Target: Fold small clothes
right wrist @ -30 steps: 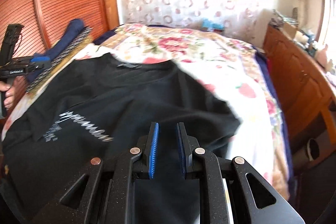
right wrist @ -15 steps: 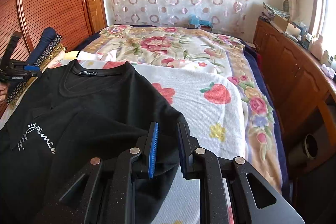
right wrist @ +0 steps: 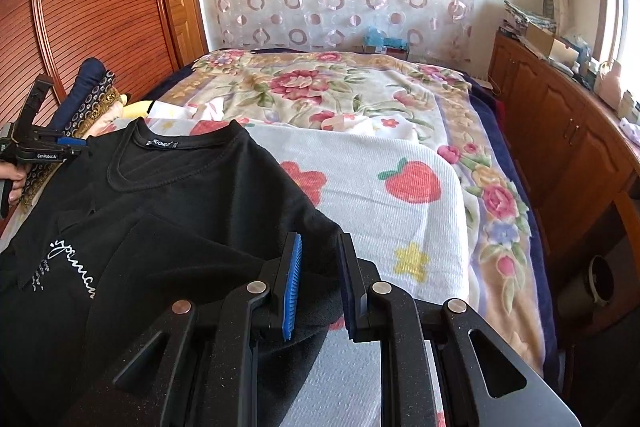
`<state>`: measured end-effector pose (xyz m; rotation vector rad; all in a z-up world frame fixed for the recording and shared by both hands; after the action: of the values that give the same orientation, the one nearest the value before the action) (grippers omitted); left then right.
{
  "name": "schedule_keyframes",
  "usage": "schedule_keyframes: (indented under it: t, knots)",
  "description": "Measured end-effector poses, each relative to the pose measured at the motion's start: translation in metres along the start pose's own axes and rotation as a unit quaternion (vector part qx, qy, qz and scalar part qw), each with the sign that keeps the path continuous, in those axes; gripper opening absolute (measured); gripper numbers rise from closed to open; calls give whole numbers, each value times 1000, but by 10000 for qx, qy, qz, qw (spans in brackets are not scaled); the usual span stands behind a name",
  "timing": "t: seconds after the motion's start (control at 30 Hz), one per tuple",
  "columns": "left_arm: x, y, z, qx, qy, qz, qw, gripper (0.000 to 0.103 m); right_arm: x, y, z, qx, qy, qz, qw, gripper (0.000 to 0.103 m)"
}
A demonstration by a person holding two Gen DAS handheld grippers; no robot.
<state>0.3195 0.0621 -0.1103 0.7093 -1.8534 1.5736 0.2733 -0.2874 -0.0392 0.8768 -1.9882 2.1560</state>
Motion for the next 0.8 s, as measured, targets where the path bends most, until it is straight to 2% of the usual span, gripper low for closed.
schedule_keyframes:
  t: [0.13, 0.23, 0.43, 0.47, 0.53, 0.8]
  knots:
    - [11, -1, -5, 17, -1, 169, 9999, 3, 1, -1, 0, 18, 27, -23, 10000, 18]
    - [37, -11, -13, 129, 7, 599, 9981, 3, 3, -3, 1, 37, 64, -36, 10000, 18]
    - [70, -24, -32, 240, -53, 1042, 9943, 3, 8, -6, 8, 12, 155, -34, 9999, 19]
    - [74, -26, -35, 265, -46, 1094, 9936, 3, 9, -6, 10, -11, 164, -29, 9999, 22]
    - [76, -27, -39, 299, -17, 1153, 9929, 3, 11, -5, 13, -80, 201, -60, 9997, 42]
    - [79, -21, -31, 304, 180, 1278, 9912, 3, 8, 2, 10, -146, 180, -352, 9991, 44]
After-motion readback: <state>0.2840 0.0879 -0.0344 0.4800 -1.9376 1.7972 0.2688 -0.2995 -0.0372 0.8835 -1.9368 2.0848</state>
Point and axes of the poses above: each gripper's, at about its wrist camera, not at the fingertips, and x roughly against the way its jaws point, z to its right, y to its underside, the point moved 3 cm from there along -x, roughly the way its jaws point, and after that the axes turned 14 degrees about z, right-handed, at the moved point
